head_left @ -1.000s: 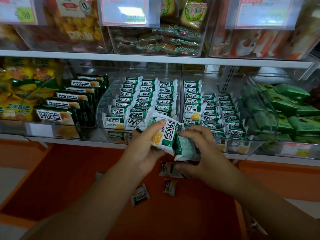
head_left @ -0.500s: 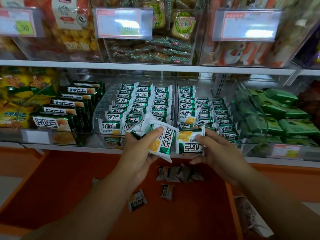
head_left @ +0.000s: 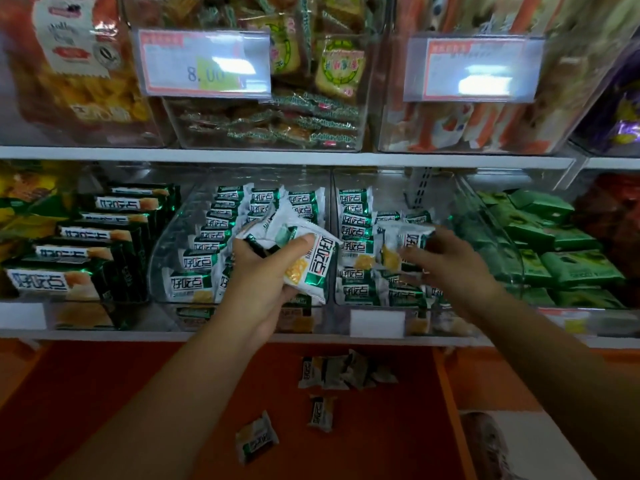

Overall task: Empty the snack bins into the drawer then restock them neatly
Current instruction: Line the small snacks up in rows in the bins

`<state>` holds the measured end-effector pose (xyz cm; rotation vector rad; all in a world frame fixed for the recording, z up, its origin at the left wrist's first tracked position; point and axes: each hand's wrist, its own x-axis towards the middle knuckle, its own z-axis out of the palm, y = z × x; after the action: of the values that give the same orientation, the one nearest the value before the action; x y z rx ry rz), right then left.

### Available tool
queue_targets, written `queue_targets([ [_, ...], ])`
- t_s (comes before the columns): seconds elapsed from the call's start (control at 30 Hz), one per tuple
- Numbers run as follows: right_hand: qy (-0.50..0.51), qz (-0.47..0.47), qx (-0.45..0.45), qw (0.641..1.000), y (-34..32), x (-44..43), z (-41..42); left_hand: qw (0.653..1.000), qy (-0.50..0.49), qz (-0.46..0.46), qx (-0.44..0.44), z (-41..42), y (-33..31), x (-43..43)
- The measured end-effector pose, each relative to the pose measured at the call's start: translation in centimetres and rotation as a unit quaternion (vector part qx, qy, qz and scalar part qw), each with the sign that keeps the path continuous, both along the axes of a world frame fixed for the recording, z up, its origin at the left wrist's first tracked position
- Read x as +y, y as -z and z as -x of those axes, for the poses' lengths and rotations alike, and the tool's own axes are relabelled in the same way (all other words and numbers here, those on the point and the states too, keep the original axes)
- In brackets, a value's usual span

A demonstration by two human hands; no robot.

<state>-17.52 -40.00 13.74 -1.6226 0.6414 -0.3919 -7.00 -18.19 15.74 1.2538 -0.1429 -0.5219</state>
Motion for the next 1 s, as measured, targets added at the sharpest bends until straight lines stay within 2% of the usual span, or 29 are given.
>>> queue_targets([
  [0.13,0.025,0.217,0.063,0.974,0.2,-4.1,-5.4,1.0,0.01,-0.017,-0.006,-1.3,0.8,-0.2],
  [0.27,0.033,0.315,0.09,0.944,1.1,-8.3,-10.3,1.0,0.016,-0.011,0.015,-1.7,1.2,-0.5],
  [0.5,-0.016,0.345,0.129,0.929,4.0,-12.2,-14.8,1.0,-0.002,0.002,0.002,-2.8,1.8,-1.4],
  [0.63,0.036,0.384,0.099,0.917,5.4,-12.2,-14.9,1.0,0.005,0.002,-0.004,-2.7,2.0,-1.7],
  [0.83,0.033,0.423,0.154,0.892,3.2,-9.8,-12.9,1.0,0.01,0.013,-0.002,-1.9,1.7,-1.6],
  [0.93,0.024,0.426,0.076,0.901,1.2,-6.1,-9.9,1.0,0.018,0.015,0.021,-1.1,0.6,-1.1],
  [1.0,-0.019,0.379,0.023,0.925,-0.3,-2.2,-7.0,0.999,0.028,0.028,0.019,-0.8,0.4,-0.8],
])
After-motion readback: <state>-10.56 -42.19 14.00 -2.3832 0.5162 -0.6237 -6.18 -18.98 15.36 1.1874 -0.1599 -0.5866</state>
